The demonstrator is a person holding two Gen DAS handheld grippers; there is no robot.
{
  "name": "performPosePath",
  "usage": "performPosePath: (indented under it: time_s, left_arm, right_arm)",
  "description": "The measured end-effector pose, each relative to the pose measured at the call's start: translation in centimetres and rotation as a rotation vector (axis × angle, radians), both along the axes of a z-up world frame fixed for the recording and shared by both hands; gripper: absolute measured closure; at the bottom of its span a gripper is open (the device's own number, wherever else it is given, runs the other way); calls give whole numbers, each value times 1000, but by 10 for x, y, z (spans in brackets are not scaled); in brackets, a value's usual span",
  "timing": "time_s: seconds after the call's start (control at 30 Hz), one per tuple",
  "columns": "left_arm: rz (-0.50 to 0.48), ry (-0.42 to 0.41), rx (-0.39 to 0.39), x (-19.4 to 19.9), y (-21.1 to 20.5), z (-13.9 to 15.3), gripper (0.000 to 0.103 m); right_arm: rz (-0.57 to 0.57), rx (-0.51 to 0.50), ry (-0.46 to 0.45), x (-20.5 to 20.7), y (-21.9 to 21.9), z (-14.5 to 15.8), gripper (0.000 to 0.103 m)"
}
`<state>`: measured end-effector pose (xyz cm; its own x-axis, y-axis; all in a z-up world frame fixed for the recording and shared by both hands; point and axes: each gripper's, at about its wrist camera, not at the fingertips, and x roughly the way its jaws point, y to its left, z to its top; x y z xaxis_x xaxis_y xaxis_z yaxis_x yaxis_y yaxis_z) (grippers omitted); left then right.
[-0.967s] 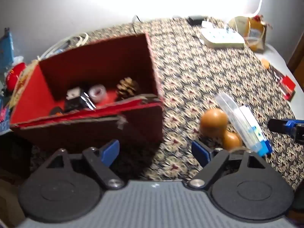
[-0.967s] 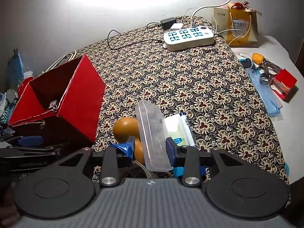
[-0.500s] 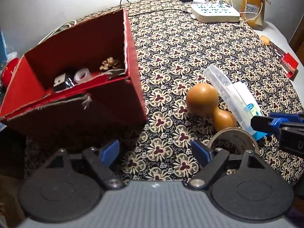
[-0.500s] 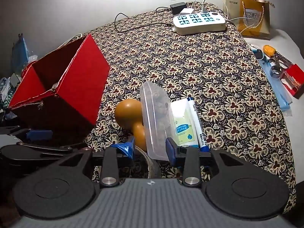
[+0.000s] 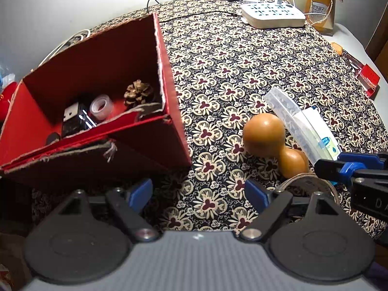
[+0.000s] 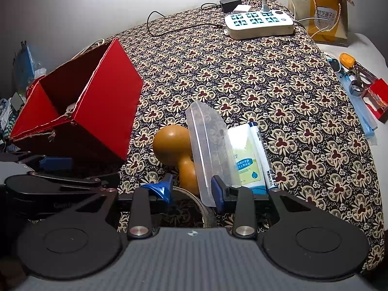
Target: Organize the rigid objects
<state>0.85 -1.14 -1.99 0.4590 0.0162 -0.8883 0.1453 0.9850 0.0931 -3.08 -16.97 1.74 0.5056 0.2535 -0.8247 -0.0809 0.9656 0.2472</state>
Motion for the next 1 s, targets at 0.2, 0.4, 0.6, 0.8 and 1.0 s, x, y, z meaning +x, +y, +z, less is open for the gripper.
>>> performPosePath:
  time_s: [0.2, 0.4, 0.6, 0.8, 1.0]
  left_arm:
    - [-15, 42, -3, -13, 7, 33, 18]
    - [-28, 60, 7, -21, 3, 52, 18]
    - [-43, 65, -7, -22, -6, 47, 18]
    - [-78, 89, -36, -21, -14, 38, 17]
    - [-103, 121, -67, -19, -17, 31, 19]
  right_arm:
    - [7, 7, 17, -1, -3, -5, 85]
    - [2, 10, 34, -2, -8, -5, 85]
    - [1, 17, 44, -3, -12, -5, 86]
    - [-8, 37, 90, -2, -17, -15, 86]
    - [1, 56, 127, 1, -18, -22, 87]
